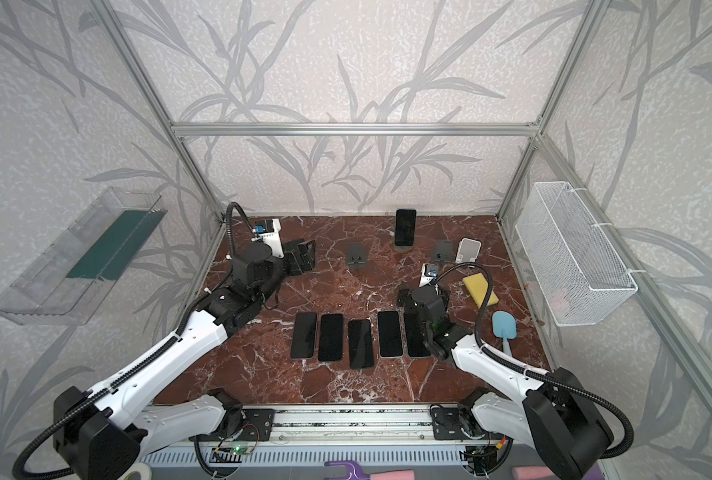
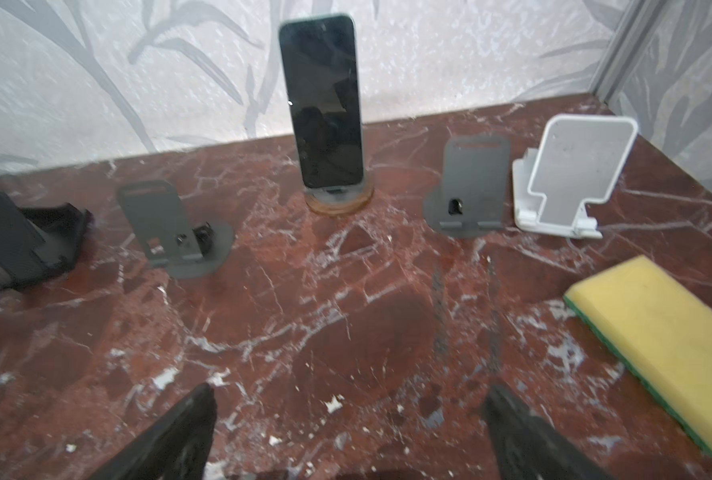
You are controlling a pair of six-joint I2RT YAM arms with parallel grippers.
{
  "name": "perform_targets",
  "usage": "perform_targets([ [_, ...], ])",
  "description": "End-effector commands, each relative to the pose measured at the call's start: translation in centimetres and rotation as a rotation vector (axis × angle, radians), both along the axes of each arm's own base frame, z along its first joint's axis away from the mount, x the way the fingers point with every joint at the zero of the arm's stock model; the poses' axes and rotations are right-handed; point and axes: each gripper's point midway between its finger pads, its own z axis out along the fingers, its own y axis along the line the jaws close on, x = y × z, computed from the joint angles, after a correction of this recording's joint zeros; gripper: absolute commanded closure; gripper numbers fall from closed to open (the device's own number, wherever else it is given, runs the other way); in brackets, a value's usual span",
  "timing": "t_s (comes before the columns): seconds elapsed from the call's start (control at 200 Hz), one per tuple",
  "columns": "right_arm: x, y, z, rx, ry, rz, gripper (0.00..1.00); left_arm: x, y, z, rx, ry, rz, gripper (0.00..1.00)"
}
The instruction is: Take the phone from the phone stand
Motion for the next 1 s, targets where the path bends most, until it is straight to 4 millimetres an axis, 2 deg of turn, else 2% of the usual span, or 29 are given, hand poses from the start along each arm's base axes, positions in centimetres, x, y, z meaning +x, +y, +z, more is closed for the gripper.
perform_targets([
  [0.0, 0.2, 0.9, 1.8, 0.038, 0.002, 0.023, 0.01, -0.4, 1.4, 1.0, 0.004, -0.056, 0.048, 0.05],
  [0.12, 1.1, 1.2, 3.0, 0.045, -0.016, 0.011, 0.01, -0.7, 1.2, 1.3, -0.038, -0.080, 0.038, 0.06],
  [0.36, 3.4, 3.7, 4.7, 0.097, -0.012, 0.046, 0.01, -0.5, 1.7, 0.9, -0.023, -0.074, 0.065, 0.06],
  [0.56, 6.9, 5.9, 7.9, 0.102, -0.057, 0.060, 0.01, -0.3, 1.3, 0.5, -0.064, -0.060, 0.052, 0.06],
  [0.716, 9.8, 5.4, 10.0, 0.087, -0.059, 0.022, 0.01, -0.3, 1.1, 0.5, -0.076, -0.053, 0.040, 0.06],
  [0.841, 12.6, 4.7, 10.2, 0.094, -0.006, 0.020, 0.01, -0.3, 1.2, 0.4, -0.073, -0.049, 0.046, 0.06],
  [0.996, 15.9, 3.9, 11.1, -0.003, 0.034, -0.020, 0.01, -0.2, 1.0, 0.2, -0.081, -0.039, 0.038, 0.06],
])
